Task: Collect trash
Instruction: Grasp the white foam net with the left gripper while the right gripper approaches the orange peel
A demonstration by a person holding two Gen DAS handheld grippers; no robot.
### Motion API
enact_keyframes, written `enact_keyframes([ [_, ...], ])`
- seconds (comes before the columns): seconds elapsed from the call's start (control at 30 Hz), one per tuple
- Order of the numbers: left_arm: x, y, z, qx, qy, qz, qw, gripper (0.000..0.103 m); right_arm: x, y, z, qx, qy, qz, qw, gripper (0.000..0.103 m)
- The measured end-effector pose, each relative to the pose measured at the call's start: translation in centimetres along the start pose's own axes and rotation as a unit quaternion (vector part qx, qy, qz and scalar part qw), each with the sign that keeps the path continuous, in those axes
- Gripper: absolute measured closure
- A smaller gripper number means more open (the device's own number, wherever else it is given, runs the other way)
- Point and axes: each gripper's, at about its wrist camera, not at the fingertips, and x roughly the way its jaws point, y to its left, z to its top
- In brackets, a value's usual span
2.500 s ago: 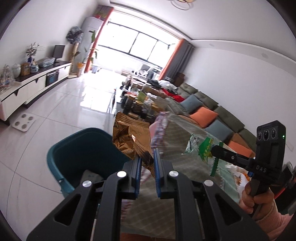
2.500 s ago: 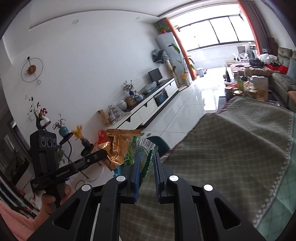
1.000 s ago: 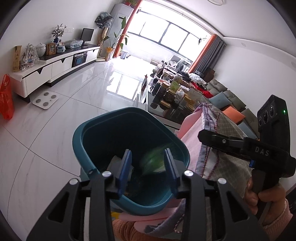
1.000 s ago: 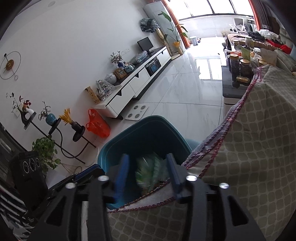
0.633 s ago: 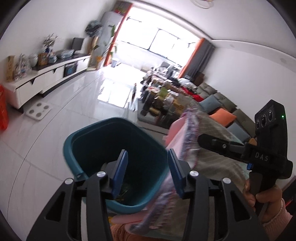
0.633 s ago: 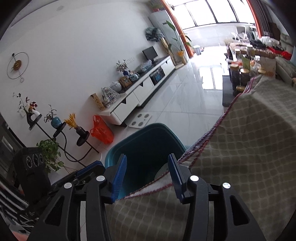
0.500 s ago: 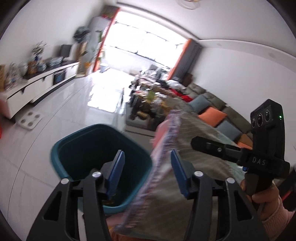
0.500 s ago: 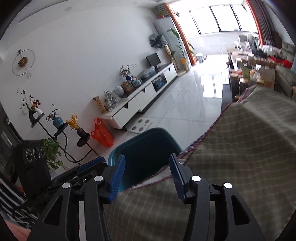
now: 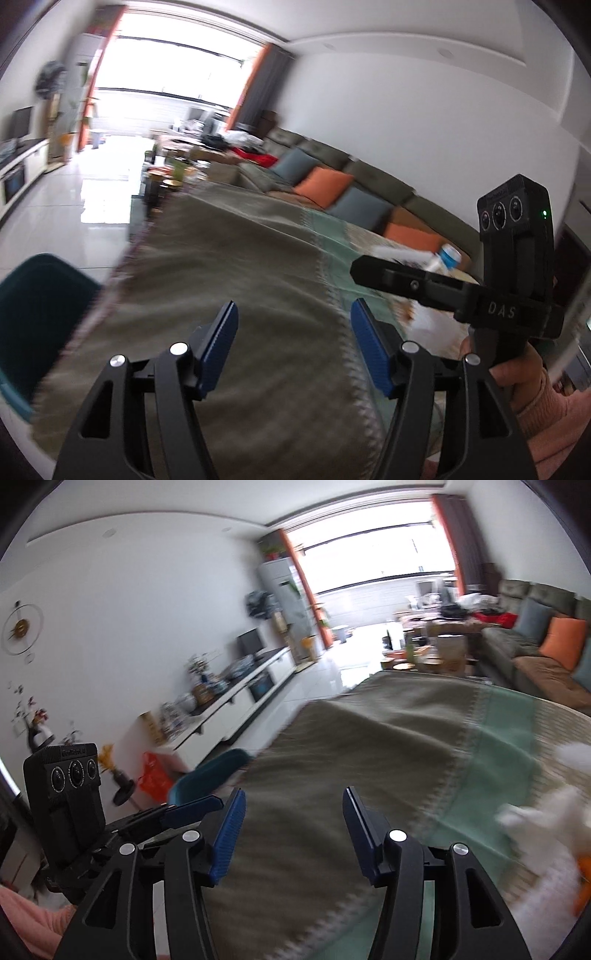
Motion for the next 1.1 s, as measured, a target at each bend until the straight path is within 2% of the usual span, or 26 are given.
enact_keyframes([
  [0.17, 3.1, -3.6, -0.6, 0.032, 0.031, -0.049, 0.9978, 0.039, -3.4, -3.7, -0.7, 0.025, -0.019, -0.046, 0.998, 0.047],
  [0.3, 5.6, -6.3, -0.9, 0.061, 0.06, -0.092, 0.9921, 0.037, -5.6, -6.1, -1.3, 0.046, -0.034, -0.074, 0.996, 0.047],
  [0.5, 8.8, -9.2, -1.1, 0.094, 0.092, -0.129, 0.983, 0.035, -8.4, -8.5, -2.6, 0.072, -0.051, -0.107, 0.99, 0.047],
  [0.63, 11.3, -10.8, -1.1, 0.107, 0.116, -0.138, 0.9778, 0.031, -10.0, -10.0, -3.2, 0.089, -0.062, -0.124, 0.986, 0.048],
  [1.0, 14.2, -11.8, -1.7, 0.097, 0.167, -0.152, 0.9694, 0.031, -12.3, -13.6, -5.0, 0.136, -0.074, -0.141, 0.978, 0.048],
  [1.1, 14.7, -11.8, -2.0, 0.091, 0.176, -0.156, 0.9676, 0.034, -12.2, -14.5, -5.4, 0.148, -0.07, -0.144, 0.976, 0.048],
])
